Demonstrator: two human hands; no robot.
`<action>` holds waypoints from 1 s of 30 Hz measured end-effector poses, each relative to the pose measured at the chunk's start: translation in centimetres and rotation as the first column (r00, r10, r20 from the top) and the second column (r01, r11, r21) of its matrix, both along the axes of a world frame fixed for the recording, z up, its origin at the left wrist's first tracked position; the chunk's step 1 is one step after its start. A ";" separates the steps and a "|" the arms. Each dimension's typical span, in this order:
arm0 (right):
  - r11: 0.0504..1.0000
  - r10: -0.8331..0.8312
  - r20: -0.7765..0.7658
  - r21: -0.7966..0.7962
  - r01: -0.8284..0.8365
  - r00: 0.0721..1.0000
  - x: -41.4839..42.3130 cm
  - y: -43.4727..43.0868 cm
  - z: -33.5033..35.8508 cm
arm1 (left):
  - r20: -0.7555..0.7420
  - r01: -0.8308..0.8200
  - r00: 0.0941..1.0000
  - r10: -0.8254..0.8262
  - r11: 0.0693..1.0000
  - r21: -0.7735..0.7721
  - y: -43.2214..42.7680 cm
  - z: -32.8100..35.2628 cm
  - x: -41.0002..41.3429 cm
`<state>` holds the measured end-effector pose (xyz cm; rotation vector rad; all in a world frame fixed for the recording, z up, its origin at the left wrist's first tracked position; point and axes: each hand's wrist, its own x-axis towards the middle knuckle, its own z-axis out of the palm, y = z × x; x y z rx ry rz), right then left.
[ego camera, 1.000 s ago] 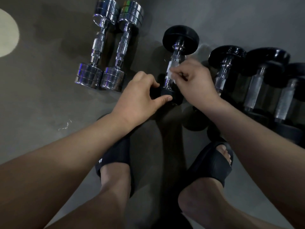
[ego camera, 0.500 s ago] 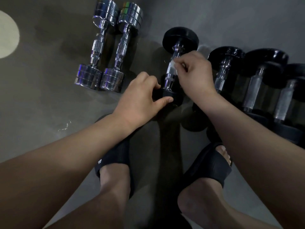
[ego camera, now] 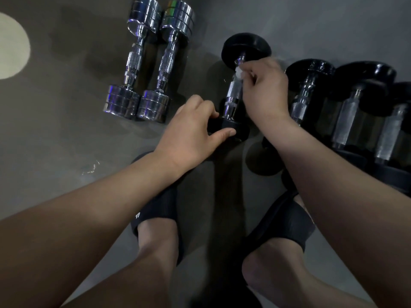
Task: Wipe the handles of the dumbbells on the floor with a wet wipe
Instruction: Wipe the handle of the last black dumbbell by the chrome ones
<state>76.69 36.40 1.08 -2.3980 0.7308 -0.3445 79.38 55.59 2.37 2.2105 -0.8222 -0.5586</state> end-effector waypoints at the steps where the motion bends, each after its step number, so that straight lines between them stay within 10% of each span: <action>1: 1.000 0.013 -0.013 0.008 -0.013 1.000 -0.6 0.0 0.2 | -0.006 -0.005 1.000 0.005 1.000 -0.008 0.0 0.0 0.1; 30: 0.993 0.091 0.014 -0.072 -0.090 0.996 -2.9 0.0 0.1 | 0.132 0.102 0.986 -0.101 0.995 0.003 -0.7 0.5 -1.5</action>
